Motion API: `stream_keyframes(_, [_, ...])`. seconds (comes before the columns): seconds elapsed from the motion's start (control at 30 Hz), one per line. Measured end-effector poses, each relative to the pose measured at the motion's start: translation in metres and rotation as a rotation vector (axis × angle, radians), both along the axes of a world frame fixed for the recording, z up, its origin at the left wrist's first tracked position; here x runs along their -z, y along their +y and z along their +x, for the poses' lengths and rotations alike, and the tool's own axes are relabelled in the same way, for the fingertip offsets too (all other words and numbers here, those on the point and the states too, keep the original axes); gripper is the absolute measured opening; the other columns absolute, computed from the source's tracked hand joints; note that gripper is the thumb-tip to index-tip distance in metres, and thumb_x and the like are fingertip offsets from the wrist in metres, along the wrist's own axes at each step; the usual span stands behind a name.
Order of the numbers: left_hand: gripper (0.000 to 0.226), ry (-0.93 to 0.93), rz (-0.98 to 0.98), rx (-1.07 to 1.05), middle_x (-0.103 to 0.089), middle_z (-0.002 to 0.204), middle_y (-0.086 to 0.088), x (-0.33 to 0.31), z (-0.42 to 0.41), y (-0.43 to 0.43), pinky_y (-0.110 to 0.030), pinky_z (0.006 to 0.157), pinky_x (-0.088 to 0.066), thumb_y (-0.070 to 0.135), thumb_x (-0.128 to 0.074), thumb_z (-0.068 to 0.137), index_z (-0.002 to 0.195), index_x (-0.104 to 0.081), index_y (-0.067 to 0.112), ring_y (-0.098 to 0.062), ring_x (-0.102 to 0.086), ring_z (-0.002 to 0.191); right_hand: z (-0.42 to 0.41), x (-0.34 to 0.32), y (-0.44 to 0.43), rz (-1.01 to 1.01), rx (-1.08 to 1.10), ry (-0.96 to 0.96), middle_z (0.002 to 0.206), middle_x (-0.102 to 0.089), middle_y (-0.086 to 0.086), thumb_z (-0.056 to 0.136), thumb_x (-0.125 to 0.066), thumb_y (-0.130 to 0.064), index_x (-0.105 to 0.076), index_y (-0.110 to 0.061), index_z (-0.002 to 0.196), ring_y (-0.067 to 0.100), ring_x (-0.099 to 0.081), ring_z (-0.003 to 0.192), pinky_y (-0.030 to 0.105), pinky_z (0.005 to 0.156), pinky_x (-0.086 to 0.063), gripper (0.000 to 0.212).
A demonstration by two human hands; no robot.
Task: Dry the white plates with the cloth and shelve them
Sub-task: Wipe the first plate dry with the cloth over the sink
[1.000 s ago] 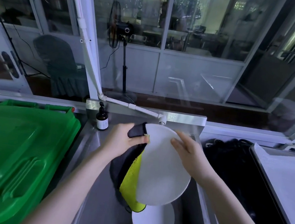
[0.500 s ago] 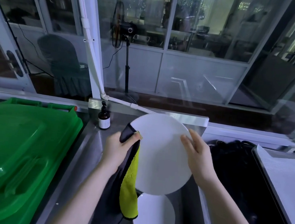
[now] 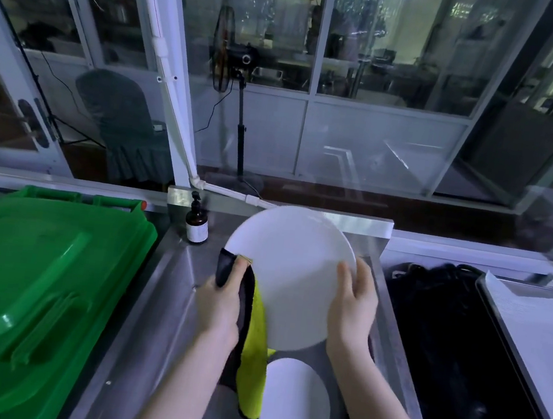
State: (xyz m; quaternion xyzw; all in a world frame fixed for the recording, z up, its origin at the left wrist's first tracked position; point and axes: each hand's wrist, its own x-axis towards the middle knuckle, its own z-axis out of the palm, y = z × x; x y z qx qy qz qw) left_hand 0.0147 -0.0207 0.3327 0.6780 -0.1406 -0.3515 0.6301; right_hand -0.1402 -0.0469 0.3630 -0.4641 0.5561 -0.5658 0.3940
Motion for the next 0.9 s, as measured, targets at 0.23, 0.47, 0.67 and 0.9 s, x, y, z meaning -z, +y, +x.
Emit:
stream_keyframes(0.23, [0.033, -0.52, -0.196, 0.375, -0.069, 0.064, 0.0, -0.039, 0.031, -0.005, -0.028, 0.06, -0.044, 0.042, -0.082, 0.075, 0.074, -0.071, 0.01, -0.009, -0.056, 0.062, -0.04, -0.041, -0.029, -0.093, -0.503, 0.28, 0.086, -0.075, -0.003, 0.092, -0.069, -0.032, -0.067, -0.023, 0.105, 0.008, -0.069, 0.078, 0.021, 0.068, -0.05, 0.016])
stream_keyframes(0.47, [0.052, -0.662, -0.204, 0.606, -0.052, 0.061, -0.011, -0.05, 0.021, -0.009, -0.024, 0.054, -0.029, 0.047, -0.079, 0.072, 0.078, -0.066, -0.003, -0.011, -0.043, 0.061, -0.028, -0.042, -0.033, -0.287, -0.572, 0.774, 0.059, -0.032, 0.002, 0.097, -0.06, -0.037, -0.041, 0.0, 0.067, 0.012, -0.028, 0.056, 0.029, 0.053, -0.022, 0.052])
stream_keyframes(0.67, [0.03, -0.157, -0.069, 0.169, -0.073, 0.073, 0.001, -0.008, 0.01, 0.003, -0.026, 0.067, -0.05, 0.045, -0.074, 0.082, 0.078, -0.073, 0.016, -0.015, -0.067, 0.075, -0.028, -0.012, -0.022, -0.048, -0.229, 0.165, 0.063, -0.038, 0.001, 0.099, -0.058, -0.037, -0.039, 0.002, 0.067, 0.015, -0.035, 0.06, 0.032, 0.06, -0.026, 0.054])
stream_keyframes(0.9, [0.029, -0.562, -0.168, 0.611, -0.066, 0.059, 0.01, -0.037, 0.032, -0.006, -0.017, 0.056, -0.038, 0.037, -0.085, 0.072, 0.06, -0.065, 0.02, 0.001, -0.052, 0.057, -0.034, -0.024, -0.032, -0.142, -0.537, 0.572, 0.06, -0.036, -0.003, 0.096, -0.061, -0.041, -0.046, 0.002, 0.068, 0.009, -0.033, 0.055, 0.031, 0.055, -0.027, 0.054])
